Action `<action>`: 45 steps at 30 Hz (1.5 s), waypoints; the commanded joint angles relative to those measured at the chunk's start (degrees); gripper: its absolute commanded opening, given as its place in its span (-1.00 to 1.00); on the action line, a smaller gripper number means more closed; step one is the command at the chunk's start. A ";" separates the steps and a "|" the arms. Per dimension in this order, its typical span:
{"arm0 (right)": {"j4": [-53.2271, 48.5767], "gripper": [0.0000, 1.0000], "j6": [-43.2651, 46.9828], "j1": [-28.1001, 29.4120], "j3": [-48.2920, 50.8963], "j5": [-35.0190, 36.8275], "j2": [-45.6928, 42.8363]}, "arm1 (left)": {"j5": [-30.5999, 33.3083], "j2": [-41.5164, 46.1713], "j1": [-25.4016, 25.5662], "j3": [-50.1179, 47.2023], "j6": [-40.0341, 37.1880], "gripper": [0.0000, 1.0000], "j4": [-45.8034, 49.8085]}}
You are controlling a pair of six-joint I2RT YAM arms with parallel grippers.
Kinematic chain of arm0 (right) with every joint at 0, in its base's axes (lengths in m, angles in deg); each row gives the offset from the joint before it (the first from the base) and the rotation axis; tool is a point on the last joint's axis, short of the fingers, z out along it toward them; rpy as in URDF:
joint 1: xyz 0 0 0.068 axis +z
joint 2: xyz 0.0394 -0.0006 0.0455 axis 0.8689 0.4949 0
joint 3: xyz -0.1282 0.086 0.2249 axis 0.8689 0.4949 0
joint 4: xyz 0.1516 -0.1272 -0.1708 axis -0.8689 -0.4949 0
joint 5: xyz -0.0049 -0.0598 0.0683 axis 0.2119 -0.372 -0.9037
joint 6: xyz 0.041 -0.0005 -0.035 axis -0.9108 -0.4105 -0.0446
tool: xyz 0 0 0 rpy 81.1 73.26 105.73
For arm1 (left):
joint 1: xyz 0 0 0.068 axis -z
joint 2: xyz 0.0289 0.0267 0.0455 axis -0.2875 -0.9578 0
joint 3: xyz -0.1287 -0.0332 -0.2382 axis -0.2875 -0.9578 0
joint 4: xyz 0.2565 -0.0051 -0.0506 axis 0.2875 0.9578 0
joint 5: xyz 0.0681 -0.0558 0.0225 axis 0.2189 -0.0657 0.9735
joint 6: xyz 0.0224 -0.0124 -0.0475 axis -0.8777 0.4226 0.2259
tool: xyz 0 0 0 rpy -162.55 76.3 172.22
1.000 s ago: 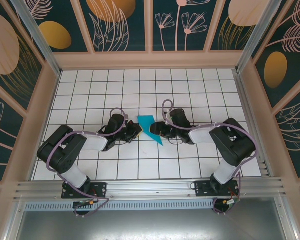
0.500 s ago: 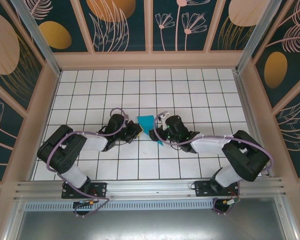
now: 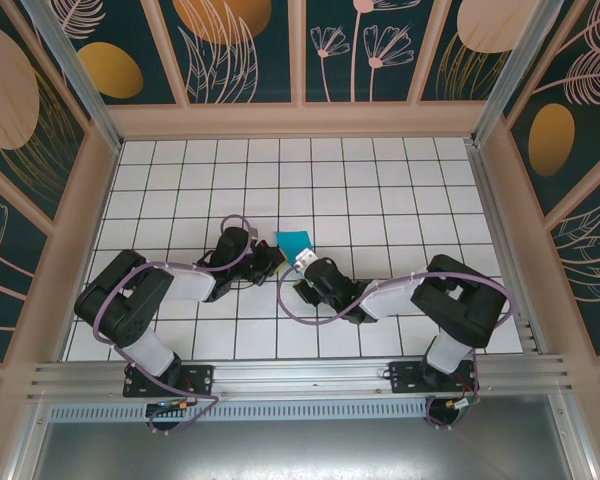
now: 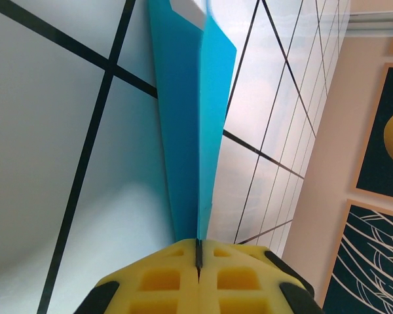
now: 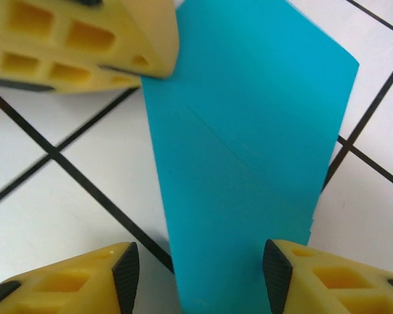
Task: Fold a paper plane with a square sheet of paper (pick it up from the middle)
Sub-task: Fold the wing for the fifth time at the center of the table.
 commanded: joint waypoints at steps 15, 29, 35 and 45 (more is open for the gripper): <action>6.10 -0.45 6.06 0.15 -3.99 4.04 4.27 | -0.77 0.21 0.36 1.46 0.27 -1.00 0.99; 5.90 -1.00 0.75 -3.82 -1.73 -6.79 -1.29 | 7.26 9.92 -2.05 -1.75 0.77 -0.25 5.91; 7.31 -1.00 -5.15 -8.66 -0.29 -19.57 -3.44 | 11.27 14.83 -2.34 -3.58 -2.06 0.05 7.79; 8.35 -1.00 -11.74 -12.62 -1.61 -31.72 -0.21 | 7.26 12.41 -1.07 -8.05 -2.59 -0.06 -4.41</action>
